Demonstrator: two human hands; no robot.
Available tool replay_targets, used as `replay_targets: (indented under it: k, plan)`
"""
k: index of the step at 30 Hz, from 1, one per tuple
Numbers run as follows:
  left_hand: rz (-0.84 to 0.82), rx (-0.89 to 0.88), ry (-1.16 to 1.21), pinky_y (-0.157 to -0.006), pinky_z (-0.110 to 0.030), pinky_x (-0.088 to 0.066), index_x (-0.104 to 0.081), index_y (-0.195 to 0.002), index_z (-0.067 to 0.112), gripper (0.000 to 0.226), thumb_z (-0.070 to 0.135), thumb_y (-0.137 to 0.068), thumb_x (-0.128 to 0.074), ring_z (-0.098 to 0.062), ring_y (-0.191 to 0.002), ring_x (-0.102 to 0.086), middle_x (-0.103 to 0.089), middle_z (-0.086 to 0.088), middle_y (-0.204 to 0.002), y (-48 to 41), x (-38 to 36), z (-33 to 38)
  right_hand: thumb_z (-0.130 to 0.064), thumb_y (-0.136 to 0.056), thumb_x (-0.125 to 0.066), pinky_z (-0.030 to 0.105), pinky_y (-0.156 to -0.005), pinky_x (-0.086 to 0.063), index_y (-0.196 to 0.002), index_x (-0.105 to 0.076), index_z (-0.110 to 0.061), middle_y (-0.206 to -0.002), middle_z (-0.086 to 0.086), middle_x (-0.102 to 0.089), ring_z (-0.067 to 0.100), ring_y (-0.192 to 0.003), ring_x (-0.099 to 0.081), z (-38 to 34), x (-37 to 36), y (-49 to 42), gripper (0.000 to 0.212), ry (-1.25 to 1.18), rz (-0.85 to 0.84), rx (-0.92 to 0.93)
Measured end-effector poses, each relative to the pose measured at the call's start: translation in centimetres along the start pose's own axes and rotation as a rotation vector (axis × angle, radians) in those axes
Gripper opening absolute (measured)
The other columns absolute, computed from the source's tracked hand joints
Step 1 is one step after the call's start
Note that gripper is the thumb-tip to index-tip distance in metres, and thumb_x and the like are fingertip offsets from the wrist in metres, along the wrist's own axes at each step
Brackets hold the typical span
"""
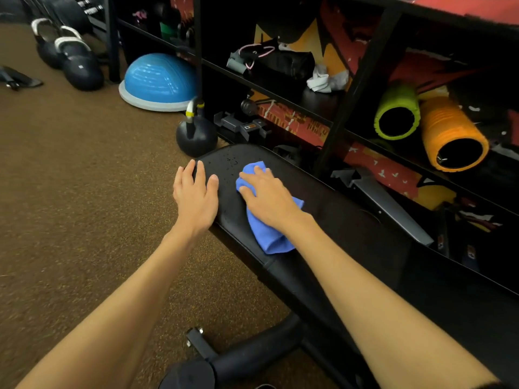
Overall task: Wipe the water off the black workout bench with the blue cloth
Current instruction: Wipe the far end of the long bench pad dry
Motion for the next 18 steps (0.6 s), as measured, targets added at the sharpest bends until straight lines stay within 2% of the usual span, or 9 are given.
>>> replay_targets:
  k: [4,7,9,12,14,18]
  plan:
    - [-0.089,-0.009,0.101,-0.117,-0.032,0.004,-0.023,-0.149,0.009,0.050,0.030,-0.104,-0.019,-0.018,-0.146,0.003,-0.013,-0.005,-0.159,-0.3,0.2,-0.1,-0.026,-0.100,-0.041,0.038,-0.110,-0.021,-0.143,-0.039,-0.017,-0.154,0.012,-0.026,0.029,-0.142,-0.018,-3.5,-1.2,3.0,0.044,-0.055,-0.043,0.182]
    - [-0.161,-0.086,0.051,-0.118,-0.030,0.003,-0.024,-0.148,0.007,0.047,0.024,-0.104,-0.028,-0.016,-0.147,-0.003,-0.014,-0.007,-0.158,-0.8,0.9,-0.4,-0.027,-0.099,-0.044,0.033,-0.114,-0.018,-0.140,-0.044,-0.026,-0.155,0.006,-0.025,0.021,-0.146,-0.014,-4.0,-1.6,6.0,0.041,-0.101,-0.127,0.329]
    - [-0.195,-0.061,0.086,-0.118,-0.031,-0.001,-0.020,-0.150,0.011,0.052,0.027,-0.103,-0.034,-0.015,-0.147,-0.002,-0.010,-0.002,-0.159,-0.7,1.3,-1.0,-0.028,-0.097,-0.047,0.031,-0.115,-0.018,-0.136,-0.049,-0.031,-0.154,0.001,-0.028,0.015,-0.145,-0.016,-2.5,-0.9,7.0,0.039,-0.147,-0.171,0.358]
    - [-0.234,0.054,0.220,-0.120,-0.036,-0.006,-0.008,-0.152,0.017,0.062,0.037,-0.101,-0.037,-0.009,-0.146,0.001,0.000,0.005,-0.160,-0.2,1.4,-1.8,-0.028,-0.097,-0.048,0.030,-0.116,-0.020,-0.135,-0.049,-0.033,-0.153,0.002,-0.030,0.015,-0.144,-0.021,1.0,0.5,6.2,0.038,-0.153,-0.120,0.257]
    - [-0.234,0.108,0.323,-0.120,-0.038,-0.008,-0.008,-0.152,0.020,0.061,0.039,-0.101,-0.035,-0.007,-0.145,0.000,0.000,0.009,-0.159,0.0,1.4,-2.0,-0.029,-0.098,-0.045,0.035,-0.115,-0.021,-0.138,-0.045,-0.031,-0.155,0.002,-0.026,0.021,-0.145,-0.018,2.5,0.7,4.6,0.040,-0.142,-0.083,0.139]
    - [-0.242,0.143,0.428,-0.118,-0.028,-0.006,-0.016,-0.151,0.022,0.058,0.045,-0.101,-0.031,-0.005,-0.144,-0.005,-0.006,0.013,-0.158,-0.1,1.6,-2.3,-0.025,-0.100,-0.038,0.041,-0.109,-0.024,-0.142,-0.040,-0.020,-0.154,0.009,-0.025,0.031,-0.141,-0.019,0.9,0.1,1.5,0.042,-0.069,-0.038,0.035]
Point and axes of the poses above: each hand's wrist, its own y-axis away from the middle knuckle, its own x-axis out of the back of the hand, z = x × y, the point moved 8 cm from there along -y, towards the middle knuckle
